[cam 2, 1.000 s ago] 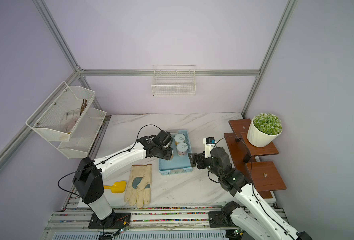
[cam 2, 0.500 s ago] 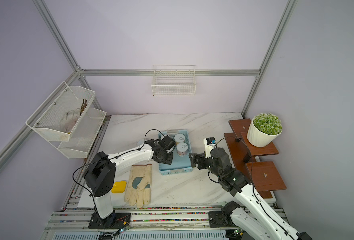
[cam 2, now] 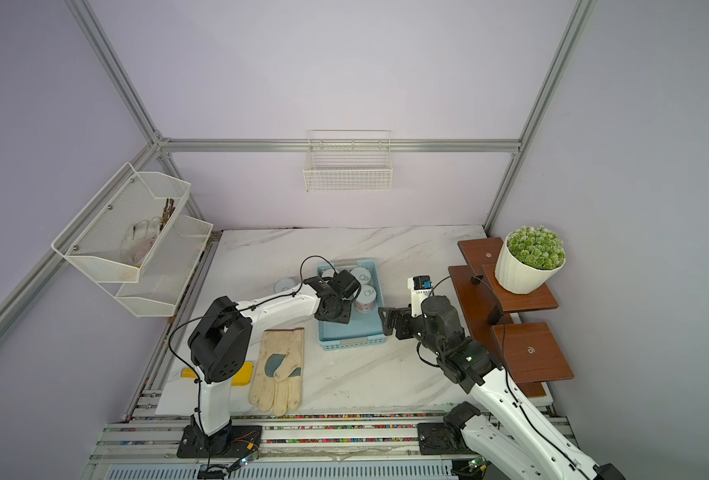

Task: Put the canned food in the basket
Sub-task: Place the canned food in the basket.

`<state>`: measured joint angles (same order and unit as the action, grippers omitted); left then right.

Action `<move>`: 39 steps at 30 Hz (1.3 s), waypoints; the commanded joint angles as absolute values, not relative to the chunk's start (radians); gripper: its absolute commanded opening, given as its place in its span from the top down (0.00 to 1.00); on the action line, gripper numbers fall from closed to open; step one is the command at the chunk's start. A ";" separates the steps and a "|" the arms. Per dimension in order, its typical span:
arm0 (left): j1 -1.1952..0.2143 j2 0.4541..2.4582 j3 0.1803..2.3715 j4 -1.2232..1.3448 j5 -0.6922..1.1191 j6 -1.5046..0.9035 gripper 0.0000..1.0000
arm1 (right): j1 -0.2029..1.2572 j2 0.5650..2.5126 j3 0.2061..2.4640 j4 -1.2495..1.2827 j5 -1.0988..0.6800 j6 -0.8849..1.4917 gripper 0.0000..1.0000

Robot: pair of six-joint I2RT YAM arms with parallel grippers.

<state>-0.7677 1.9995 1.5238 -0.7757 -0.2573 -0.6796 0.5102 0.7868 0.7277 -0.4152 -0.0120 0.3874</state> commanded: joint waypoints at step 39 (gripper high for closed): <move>-0.685 1.219 0.985 -0.260 -0.018 -0.453 0.00 | 0.496 0.825 0.763 -0.415 -0.030 0.383 0.01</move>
